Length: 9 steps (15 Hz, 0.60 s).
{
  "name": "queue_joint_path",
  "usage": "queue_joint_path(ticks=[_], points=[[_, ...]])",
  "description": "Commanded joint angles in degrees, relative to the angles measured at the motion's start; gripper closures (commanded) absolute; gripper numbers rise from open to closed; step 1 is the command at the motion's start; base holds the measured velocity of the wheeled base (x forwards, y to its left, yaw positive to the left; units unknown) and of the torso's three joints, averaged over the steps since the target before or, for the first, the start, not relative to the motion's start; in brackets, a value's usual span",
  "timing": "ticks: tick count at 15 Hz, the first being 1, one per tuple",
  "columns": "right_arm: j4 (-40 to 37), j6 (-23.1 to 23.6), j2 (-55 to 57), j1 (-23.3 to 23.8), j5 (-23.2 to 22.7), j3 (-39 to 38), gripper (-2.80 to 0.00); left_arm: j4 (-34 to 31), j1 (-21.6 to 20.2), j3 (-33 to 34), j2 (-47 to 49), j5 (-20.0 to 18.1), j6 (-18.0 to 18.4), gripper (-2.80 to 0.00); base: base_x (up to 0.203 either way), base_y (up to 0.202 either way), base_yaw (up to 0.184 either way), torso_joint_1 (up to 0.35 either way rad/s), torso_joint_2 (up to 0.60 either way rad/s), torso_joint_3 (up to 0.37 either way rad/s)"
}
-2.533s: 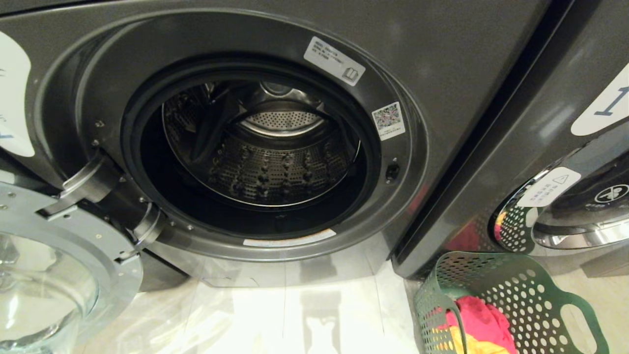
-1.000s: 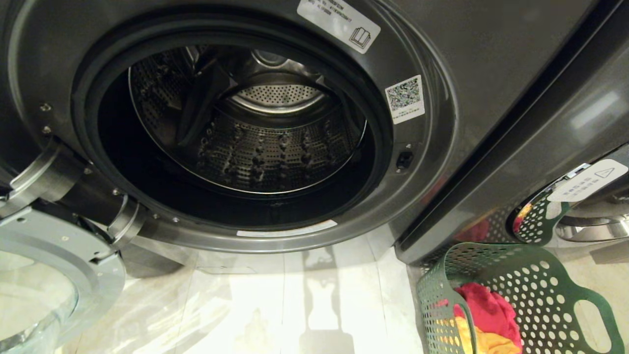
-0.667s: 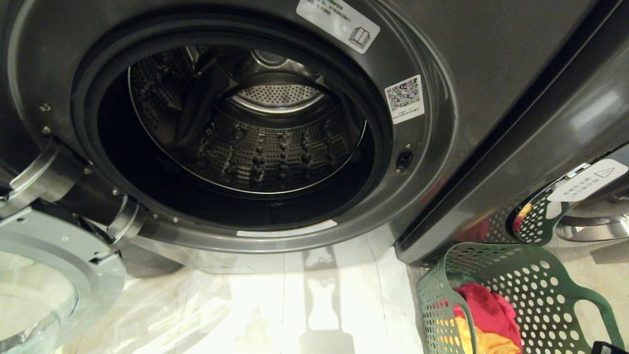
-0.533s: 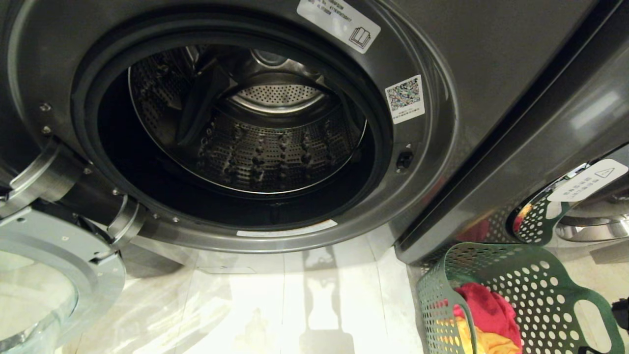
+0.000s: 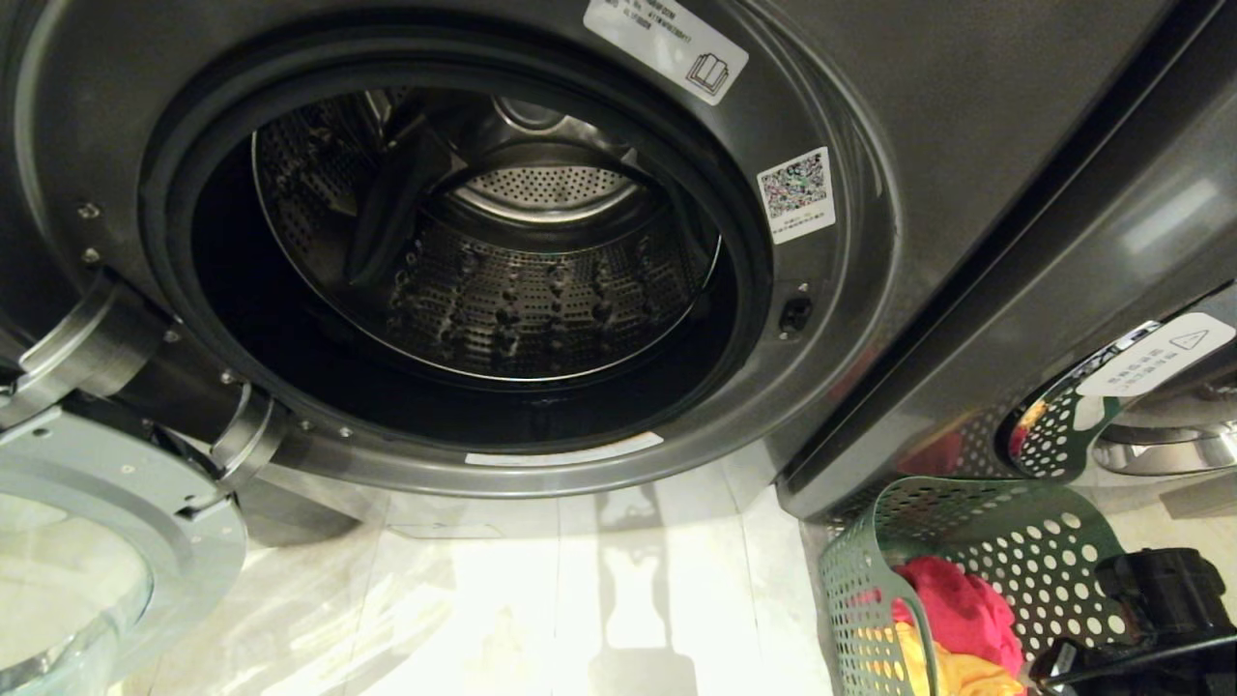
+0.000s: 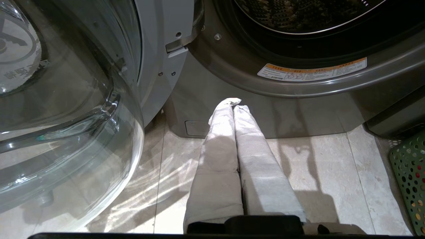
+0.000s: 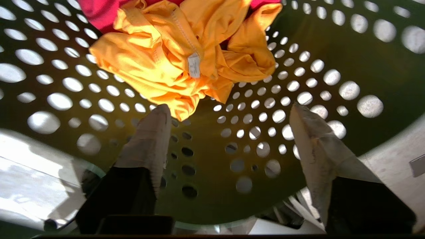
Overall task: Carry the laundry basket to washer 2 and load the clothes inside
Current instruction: Place the clothes into the washing machine
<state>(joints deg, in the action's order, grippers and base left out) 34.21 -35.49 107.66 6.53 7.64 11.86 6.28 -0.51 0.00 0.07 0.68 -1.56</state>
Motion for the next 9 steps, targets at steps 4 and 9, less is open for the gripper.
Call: queue_joint_path(ticks=[4, 9], points=[[3.5, 16.3, 19.9, 3.4, -6.5, 11.5, -2.8, 0.0, 0.0, 2.3, 0.0, 0.0, 0.0, 0.0, 0.0, 0.0, 0.0, 0.0, 0.0, 0.0], [7.2, 27.4, 28.1, 3.7, -8.7, 18.3, -2.8, 0.0, 0.0, 2.3, 0.0, 0.0, 0.0, 0.0, 0.0, 0.0, 0.0, 0.0, 0.0, 0.0]])
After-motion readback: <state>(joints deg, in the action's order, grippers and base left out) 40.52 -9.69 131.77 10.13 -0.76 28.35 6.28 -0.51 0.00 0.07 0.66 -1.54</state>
